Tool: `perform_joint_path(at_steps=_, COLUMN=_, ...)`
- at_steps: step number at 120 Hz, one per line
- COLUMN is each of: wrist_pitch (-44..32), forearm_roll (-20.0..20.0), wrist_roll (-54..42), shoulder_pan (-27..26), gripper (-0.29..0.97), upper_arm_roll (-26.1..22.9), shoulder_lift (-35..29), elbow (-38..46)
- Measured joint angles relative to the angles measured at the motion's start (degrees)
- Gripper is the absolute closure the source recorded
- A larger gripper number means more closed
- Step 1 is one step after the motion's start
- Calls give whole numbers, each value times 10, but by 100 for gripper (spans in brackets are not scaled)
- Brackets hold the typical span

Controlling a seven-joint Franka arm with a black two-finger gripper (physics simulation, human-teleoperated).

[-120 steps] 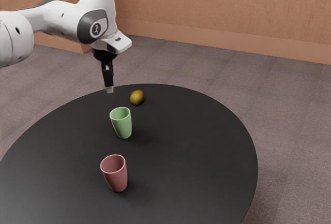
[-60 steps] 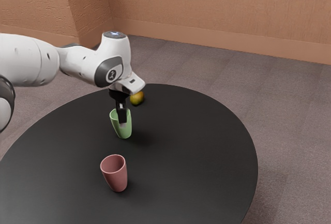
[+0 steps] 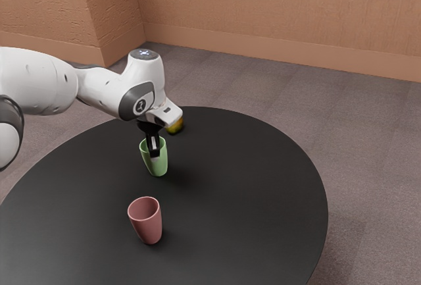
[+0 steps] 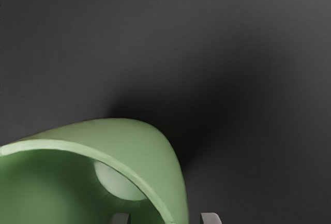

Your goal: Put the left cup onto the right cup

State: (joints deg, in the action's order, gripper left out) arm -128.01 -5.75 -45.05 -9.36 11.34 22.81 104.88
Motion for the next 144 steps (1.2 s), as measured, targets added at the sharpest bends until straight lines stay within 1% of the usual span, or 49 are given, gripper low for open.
perform_joint_path(at_steps=12, wrist_pitch=-6, forearm_roll=-1, wrist_roll=4, shoulder_pan=0, gripper=68, upper_arm_roll=0, shoulder_lift=0, elbow=0)
perform_joint_path(at_steps=26, wrist_pitch=-11, forearm_roll=-1, wrist_roll=10, shoulder_pan=0, gripper=73, upper_arm_roll=0, shoulder_lift=-1, elbow=1)
perform_joint_path(at_steps=70, wrist_pitch=-9, forearm_roll=-5, wrist_roll=28, shoulder_pan=-7, gripper=78, upper_arm_roll=0, shoulder_lift=-24, elbow=1)
perform_joint_path(at_steps=86, wrist_pitch=14, forearm_roll=-17, wrist_roll=37, shoulder_pan=-34, gripper=78, upper_arm_roll=0, shoulder_lift=-76, elbow=8)
perform_joint_path(at_steps=100, wrist_pitch=33, forearm_roll=-26, wrist_roll=46, shoulder_pan=-62, gripper=79, upper_arm_roll=0, shoulder_lift=-135, elbow=38)
perform_joint_path(at_steps=111, wrist_pitch=45, forearm_roll=-31, wrist_roll=54, shoulder_pan=-82, gripper=79, upper_arm_roll=0, shoulder_lift=-184, elbow=79)
perform_joint_path(at_steps=144, wrist_pitch=96, forearm_roll=-40, wrist_roll=80, shoulder_pan=-111, gripper=79, upper_arm_roll=-9, shoulder_lift=-260, elbow=134)
